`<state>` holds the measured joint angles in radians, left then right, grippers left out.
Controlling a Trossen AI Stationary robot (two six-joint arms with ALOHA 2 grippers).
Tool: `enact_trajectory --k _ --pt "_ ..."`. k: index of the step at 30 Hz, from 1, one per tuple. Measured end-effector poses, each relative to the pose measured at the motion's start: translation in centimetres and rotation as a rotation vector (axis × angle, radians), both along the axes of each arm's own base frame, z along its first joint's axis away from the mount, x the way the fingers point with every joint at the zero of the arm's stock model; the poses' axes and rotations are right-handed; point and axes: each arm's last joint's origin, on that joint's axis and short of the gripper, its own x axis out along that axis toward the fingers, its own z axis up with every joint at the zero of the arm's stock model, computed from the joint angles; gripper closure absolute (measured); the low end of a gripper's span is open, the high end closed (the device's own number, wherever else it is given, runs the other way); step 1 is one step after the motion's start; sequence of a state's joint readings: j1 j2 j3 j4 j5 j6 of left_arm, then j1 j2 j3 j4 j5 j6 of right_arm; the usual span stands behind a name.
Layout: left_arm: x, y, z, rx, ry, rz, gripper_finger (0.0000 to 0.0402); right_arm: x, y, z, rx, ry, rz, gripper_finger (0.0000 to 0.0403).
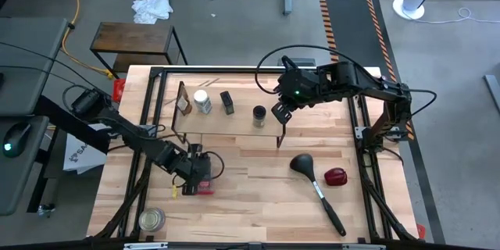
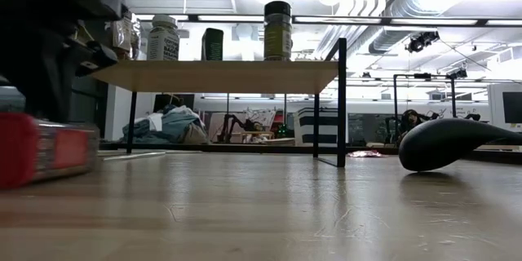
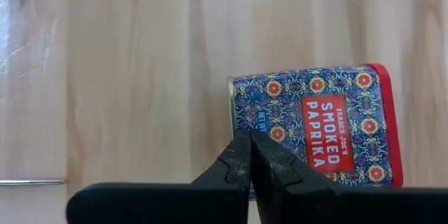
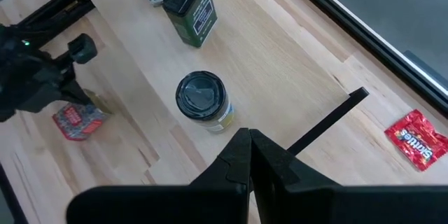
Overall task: Shelf spices
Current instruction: Put the red seasoning can on the shelf
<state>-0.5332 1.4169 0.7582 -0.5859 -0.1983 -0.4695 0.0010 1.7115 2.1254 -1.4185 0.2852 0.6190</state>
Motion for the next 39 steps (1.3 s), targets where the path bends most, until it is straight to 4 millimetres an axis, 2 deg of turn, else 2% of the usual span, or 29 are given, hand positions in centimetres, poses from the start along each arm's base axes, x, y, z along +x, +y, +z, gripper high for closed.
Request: enact_trajectory --k 6,10,13,16,18,22,24,25,29,33,36,39 --pt "0.6 0.8 -1.2 -0.112 -0.077 0.131 0.0401 0.0 0.7 0.0 0.037 0.001 0.027 0.0403" --pt "1.1 0.6 -1.1 -0.156 -0.146 0.237 0.0401 -1.2 2.9 -0.7 0.111 0.133 0.111 0.0403" --pt "1.6 0.7 -1.3 -0.172 -0.196 0.340 0.0401 -1.4 5.2 -2.2 0.135 0.207 0.159 0.0403" --pt "2.9 0.7 -1.7 -0.229 -0.249 0.418 0.0401 -1.2 7.7 -4.4 0.148 0.270 0.170 0.0403" --pt "3.6 0.6 -1.2 -0.266 -0.226 0.420 0.0401 -1.4 9.1 -6.1 0.152 0.322 0.158 0.0403" --pt "3.3 0.2 1.7 -0.212 -0.173 0.351 0.0401 -1.3 12.3 -10.4 0.188 0.359 0.178 0.0403" --pt "2.8 -0.2 3.6 -0.180 -0.178 0.304 0.0401 -0.6 13.8 -12.8 0.266 0.309 0.211 0.0403" --pt "2.2 -0.3 3.9 -0.150 -0.143 0.280 0.0401 -0.1 14.6 -14.1 0.322 0.262 0.229 0.0403" --pt "-0.5 -0.4 2.1 -0.028 0.071 0.253 0.0401 2.5 16.3 -19.2 0.535 -0.060 0.227 0.0403" --pt "-1.3 -0.2 0.9 -0.008 0.095 0.279 0.0401 4.6 16.2 -23.6 0.695 -0.360 0.130 0.0403" --pt "-1.2 0.1 1.0 0.015 0.067 0.279 0.0401 6.0 16.1 -26.1 0.770 -0.450 0.077 0.0403" --pt "-1.5 0.5 0.3 0.051 0.085 0.232 0.0401 7.4 16.7 -28.0 0.811 -0.457 0.061 0.0403"
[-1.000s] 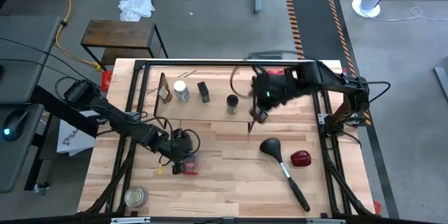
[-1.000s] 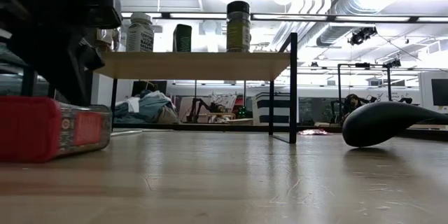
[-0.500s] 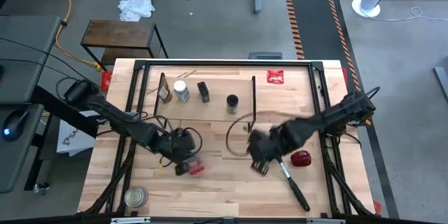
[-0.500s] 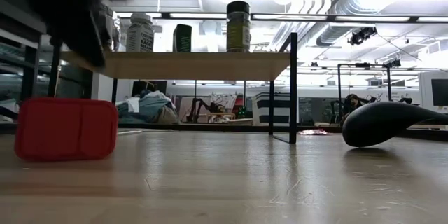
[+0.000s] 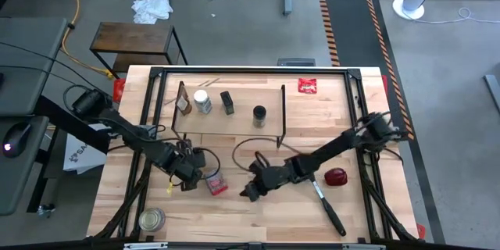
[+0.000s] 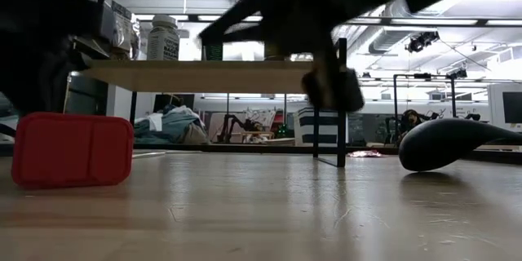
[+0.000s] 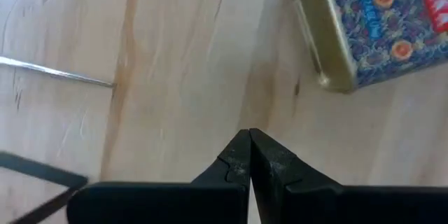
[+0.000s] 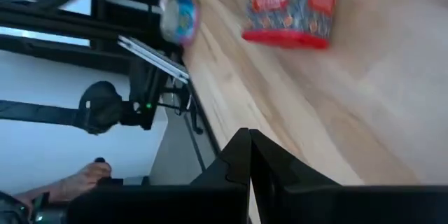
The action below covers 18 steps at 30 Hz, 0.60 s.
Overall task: Shelf spices
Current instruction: Put the red seasoning can on the shelf
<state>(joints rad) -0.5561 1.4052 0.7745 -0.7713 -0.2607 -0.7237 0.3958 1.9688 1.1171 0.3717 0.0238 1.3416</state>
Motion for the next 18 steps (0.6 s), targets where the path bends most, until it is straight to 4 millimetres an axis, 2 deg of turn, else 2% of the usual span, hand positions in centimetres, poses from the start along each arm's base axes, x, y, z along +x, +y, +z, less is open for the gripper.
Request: enact_trajectory --k 3,9,14,18 --pt "0.3 -0.1 -0.5 -0.043 -0.017 -0.066 0.0401 1.5 0.9 -1.6 0.015 0.026 0.002 0.0403" --pt "1.2 -0.5 -1.5 -0.141 -0.074 -0.086 0.0401 4.9 2.1 -3.3 0.017 0.009 -0.011 0.0403" --pt "1.7 -1.0 -2.5 -0.180 -0.075 -0.051 0.0401 7.2 1.6 -4.5 -0.026 0.060 -0.070 0.0403" --pt "2.3 -2.1 -3.1 -0.267 -0.104 -0.002 0.0401 7.7 0.3 -4.9 -0.079 0.124 -0.127 0.0403"
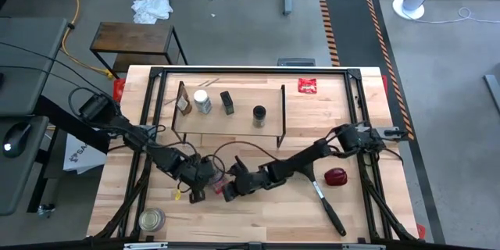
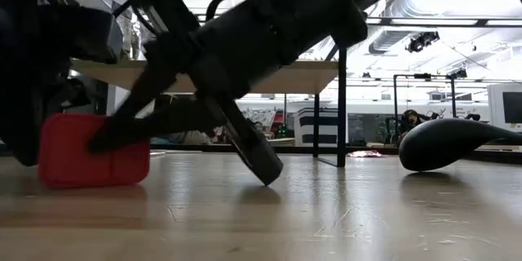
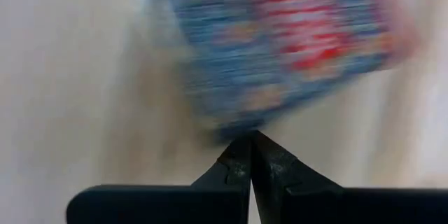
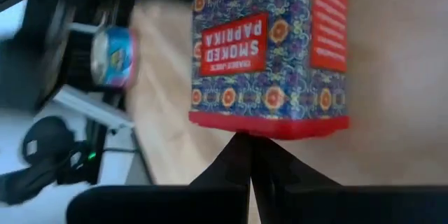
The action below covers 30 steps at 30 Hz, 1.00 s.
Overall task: Shelf spices
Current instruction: Put the red seasoning can on the shelf
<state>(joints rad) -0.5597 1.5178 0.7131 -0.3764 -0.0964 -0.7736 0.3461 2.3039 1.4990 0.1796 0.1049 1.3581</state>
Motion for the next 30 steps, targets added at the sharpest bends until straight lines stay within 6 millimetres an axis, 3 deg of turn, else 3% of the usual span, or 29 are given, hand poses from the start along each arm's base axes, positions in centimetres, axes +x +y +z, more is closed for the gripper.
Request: enact_trajectory --k 4,9,13,16,20,24,30 --pt "0.2 -1.9 -0.4 -0.101 -0.047 0.058 0.0401 0.3 -1.3 0.1 -0.056 0.003 -0.037 0.0403" --pt "-0.3 -4.4 -0.3 -0.223 -0.101 0.112 0.0401 0.3 -1.9 0.7 -0.070 0.007 0.047 0.0403" --pt "-0.7 -5.6 1.5 -0.243 -0.113 0.113 0.0401 -0.2 -1.2 1.5 -0.070 0.022 0.121 0.0403" --pt "-1.5 -4.8 4.0 -0.085 -0.157 0.170 0.0401 -0.4 -0.6 1.8 -0.071 0.021 0.133 0.0403" --pt "-2.5 -1.5 5.8 0.235 -0.176 0.274 0.0401 -0.6 0.0 1.8 -0.083 0.018 0.123 0.0403" --pt "-2.0 1.2 5.1 0.402 -0.087 0.240 0.0401 -0.6 0.0 1.8 -0.097 0.014 0.087 0.0403" --pt "0.0 3.2 3.0 0.400 -0.111 0.150 0.0401 -0.7 -0.2 1.7 -0.119 0.025 0.046 0.0403"
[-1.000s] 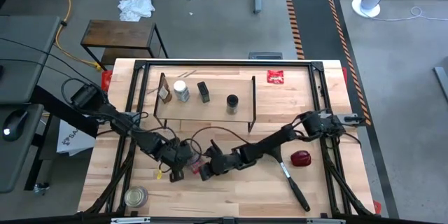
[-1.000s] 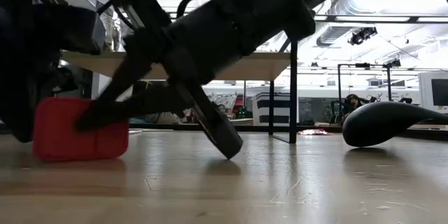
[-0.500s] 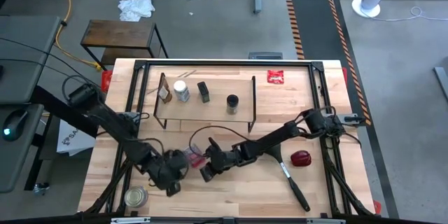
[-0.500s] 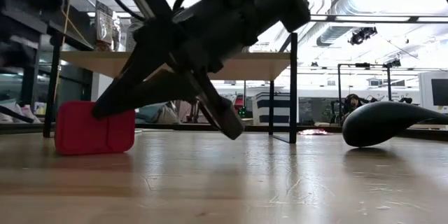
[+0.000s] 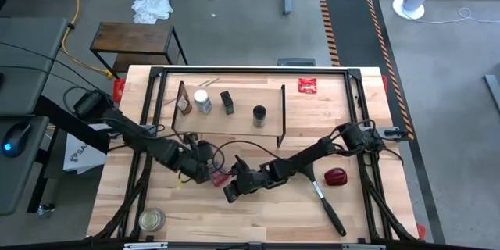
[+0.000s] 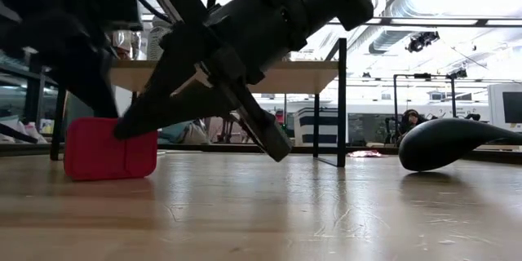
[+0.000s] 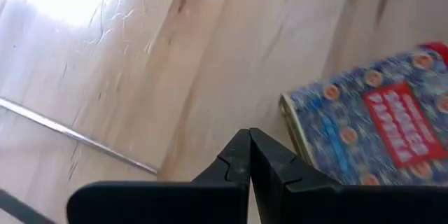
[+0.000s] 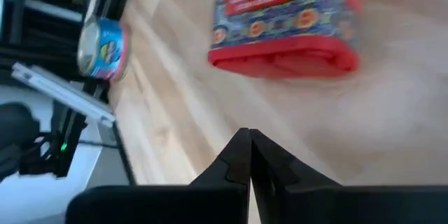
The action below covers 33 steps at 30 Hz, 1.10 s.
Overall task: Shelf spices
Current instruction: Put the red seasoning can on the shelf
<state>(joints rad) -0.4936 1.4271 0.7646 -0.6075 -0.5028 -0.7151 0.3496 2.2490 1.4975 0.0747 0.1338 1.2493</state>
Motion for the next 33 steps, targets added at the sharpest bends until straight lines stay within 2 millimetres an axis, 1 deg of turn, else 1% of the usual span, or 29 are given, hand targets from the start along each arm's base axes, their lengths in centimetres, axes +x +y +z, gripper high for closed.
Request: enact_trajectory --k 3,6,11,18,23,25,27,29,31,33 --pt "0.7 0.6 -0.3 -0.006 -0.007 0.011 0.0401 -0.3 -0.2 -0.4 -0.030 0.042 -0.040 0.0403" --pt "1.0 0.5 -0.5 -0.064 0.002 0.012 0.0401 -0.6 -0.5 -0.7 -0.061 0.085 -0.085 0.0403" --pt "0.9 -1.5 -1.2 -0.189 -0.017 0.030 0.0401 -0.6 -1.1 -0.8 -0.075 0.096 -0.128 0.0403" --pt "-0.4 -4.7 -2.1 -0.313 -0.073 0.160 0.0401 -0.3 -1.6 -0.8 -0.066 0.092 -0.135 0.0403" --pt "-1.0 -6.2 -2.5 -0.387 -0.140 0.267 0.0401 -0.1 -2.1 -0.8 -0.072 0.085 -0.129 0.0403" --pt "-1.3 -6.2 -2.6 -0.388 -0.123 0.293 0.0401 0.0 -2.2 -0.6 -0.062 0.081 -0.096 0.0403" --pt "-1.9 -5.8 -2.3 -0.367 -0.088 0.342 0.0401 0.0 -2.3 -0.1 -0.066 0.081 -0.056 0.0403" --pt "-2.6 -5.4 -1.5 -0.333 -0.054 0.351 0.0401 -0.2 -2.4 0.6 -0.083 0.086 -0.026 0.0403" --pt "-3.2 -5.4 0.0 -0.316 -0.046 0.333 0.0401 -0.6 -2.6 1.2 -0.113 0.109 -0.011 0.0403" --pt "-3.5 -5.5 1.5 -0.328 -0.088 0.313 0.0401 -0.9 -2.8 1.8 -0.129 0.129 -0.007 0.0403"
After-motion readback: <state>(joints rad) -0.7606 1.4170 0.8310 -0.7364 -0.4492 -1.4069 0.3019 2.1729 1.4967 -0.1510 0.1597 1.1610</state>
